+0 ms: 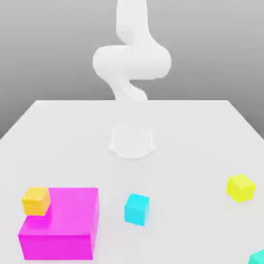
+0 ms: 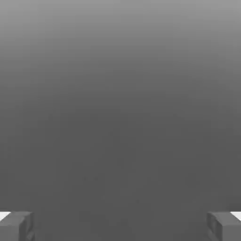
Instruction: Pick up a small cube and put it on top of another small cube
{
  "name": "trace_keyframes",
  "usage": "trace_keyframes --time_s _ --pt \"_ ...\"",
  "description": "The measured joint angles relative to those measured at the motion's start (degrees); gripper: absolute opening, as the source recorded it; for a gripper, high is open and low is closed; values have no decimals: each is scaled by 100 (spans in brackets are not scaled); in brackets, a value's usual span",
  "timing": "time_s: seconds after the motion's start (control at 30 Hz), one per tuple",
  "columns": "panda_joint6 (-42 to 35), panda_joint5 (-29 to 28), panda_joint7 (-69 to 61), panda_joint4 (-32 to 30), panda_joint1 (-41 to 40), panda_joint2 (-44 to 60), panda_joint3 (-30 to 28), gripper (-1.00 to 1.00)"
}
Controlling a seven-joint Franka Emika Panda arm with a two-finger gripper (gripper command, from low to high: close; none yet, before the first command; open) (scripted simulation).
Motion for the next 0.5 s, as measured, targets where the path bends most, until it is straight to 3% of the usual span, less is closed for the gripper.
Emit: trace_keyframes --time_s 0.27,0.5 --pt "888 488 657 -693 684 1652 971 0" --pt "1677 344 1625 -1296 1202 3093 1963 0"
